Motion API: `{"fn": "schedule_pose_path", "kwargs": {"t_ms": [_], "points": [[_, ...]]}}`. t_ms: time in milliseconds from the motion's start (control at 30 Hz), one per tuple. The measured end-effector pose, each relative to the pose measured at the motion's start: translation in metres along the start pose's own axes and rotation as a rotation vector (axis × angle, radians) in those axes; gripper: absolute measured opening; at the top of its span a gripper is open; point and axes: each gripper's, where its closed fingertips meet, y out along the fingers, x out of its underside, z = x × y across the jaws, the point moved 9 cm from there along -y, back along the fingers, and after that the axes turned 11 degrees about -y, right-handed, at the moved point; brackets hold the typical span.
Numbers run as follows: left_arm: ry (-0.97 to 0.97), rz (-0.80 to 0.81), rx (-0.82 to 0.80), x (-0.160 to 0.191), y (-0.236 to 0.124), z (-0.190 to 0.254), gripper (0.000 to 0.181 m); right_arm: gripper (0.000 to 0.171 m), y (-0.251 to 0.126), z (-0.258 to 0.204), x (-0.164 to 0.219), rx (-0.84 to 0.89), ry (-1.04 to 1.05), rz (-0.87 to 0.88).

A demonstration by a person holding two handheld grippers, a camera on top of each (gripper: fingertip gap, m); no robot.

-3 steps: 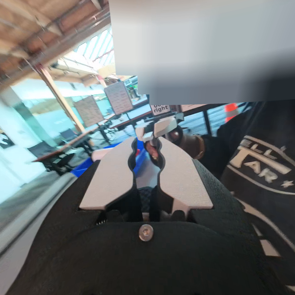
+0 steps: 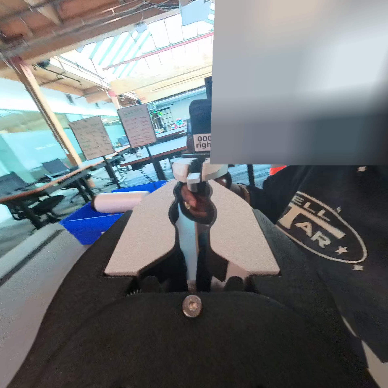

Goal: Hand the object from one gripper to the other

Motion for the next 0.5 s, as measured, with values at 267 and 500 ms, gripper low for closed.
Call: {"fn": "schedule_pose_path", "kwargs": {"t_ms": [267, 500], "points": [[-0.012, 0.008, 0.040, 0.0011, -0.0004, 0.0013, 0.011, 0.010, 0.0023, -0.0044, 0.0003, -0.024, -0.047, -0.012], [-0.010, 0.013, 0.067, 0.0023, -0.0003, 0.0017, 0.011, 0.011, 0.0028, -0.0063, -0.0001, -0.033, -0.074, -0.013]]}}
